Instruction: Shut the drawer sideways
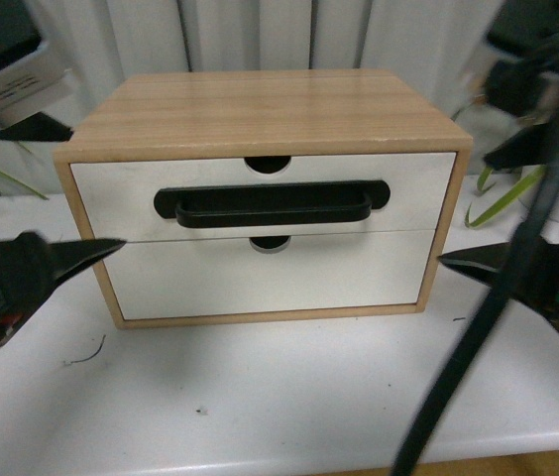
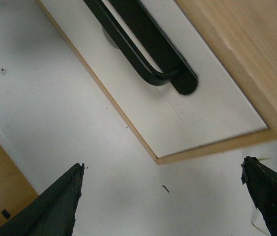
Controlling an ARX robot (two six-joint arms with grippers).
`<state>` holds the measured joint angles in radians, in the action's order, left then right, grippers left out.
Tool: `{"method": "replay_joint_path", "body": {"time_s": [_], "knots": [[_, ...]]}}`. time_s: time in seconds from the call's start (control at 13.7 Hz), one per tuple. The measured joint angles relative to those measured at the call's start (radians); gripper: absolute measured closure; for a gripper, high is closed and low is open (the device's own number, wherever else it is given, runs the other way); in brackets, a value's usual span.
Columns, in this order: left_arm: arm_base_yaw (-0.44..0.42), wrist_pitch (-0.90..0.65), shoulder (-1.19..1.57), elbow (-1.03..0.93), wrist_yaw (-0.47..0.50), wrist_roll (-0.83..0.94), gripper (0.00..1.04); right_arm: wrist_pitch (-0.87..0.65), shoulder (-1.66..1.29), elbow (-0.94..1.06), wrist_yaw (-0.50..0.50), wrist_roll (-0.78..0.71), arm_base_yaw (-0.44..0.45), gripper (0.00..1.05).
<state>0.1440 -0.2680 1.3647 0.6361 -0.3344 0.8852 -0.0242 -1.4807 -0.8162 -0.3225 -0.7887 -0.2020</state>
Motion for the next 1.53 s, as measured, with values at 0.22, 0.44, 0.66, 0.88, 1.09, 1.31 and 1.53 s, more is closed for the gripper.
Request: {"method": "replay_joint_path", "body": {"time_s": [0.22,0.44,0.66,0.88,1.09,1.31,1.53], "knots": [[-0.078,0.040,-0.487,-0.390,0.024,-0.248,0.07,-0.134,0.479,0.417,0.059,0.264,0.049,0.06],[-0.270,0.307,-0.956,-0.508,-0.023,-0.494,0.07,-0.055,0.845,0.561,0.149,0.518,0.108,0.06],[-0.389,0.380,-1.112,-0.533,-0.060,-0.644,0.07,-0.077,0.933,0.589,0.220,0.613,0.111,0.06],[-0.330,0.277,-1.280,-0.627,0.095,-0.758,0.22,-0.299,0.950,0.665,0.364,0.692,0.080,0.20],[-0.140,0.284,-1.355,-0.624,0.311,-0.858,0.57,-0.334,1.037,0.732,0.336,0.761,0.197,0.55],[-0.146,0.272,-1.355,-0.624,0.335,-0.879,0.96,-0.282,1.115,0.764,0.322,0.771,0.202,0.95],[-0.145,0.271,-1.355,-0.624,0.335,-0.882,1.03,-0.249,1.184,0.787,0.323,0.774,0.202,1.03]]}}
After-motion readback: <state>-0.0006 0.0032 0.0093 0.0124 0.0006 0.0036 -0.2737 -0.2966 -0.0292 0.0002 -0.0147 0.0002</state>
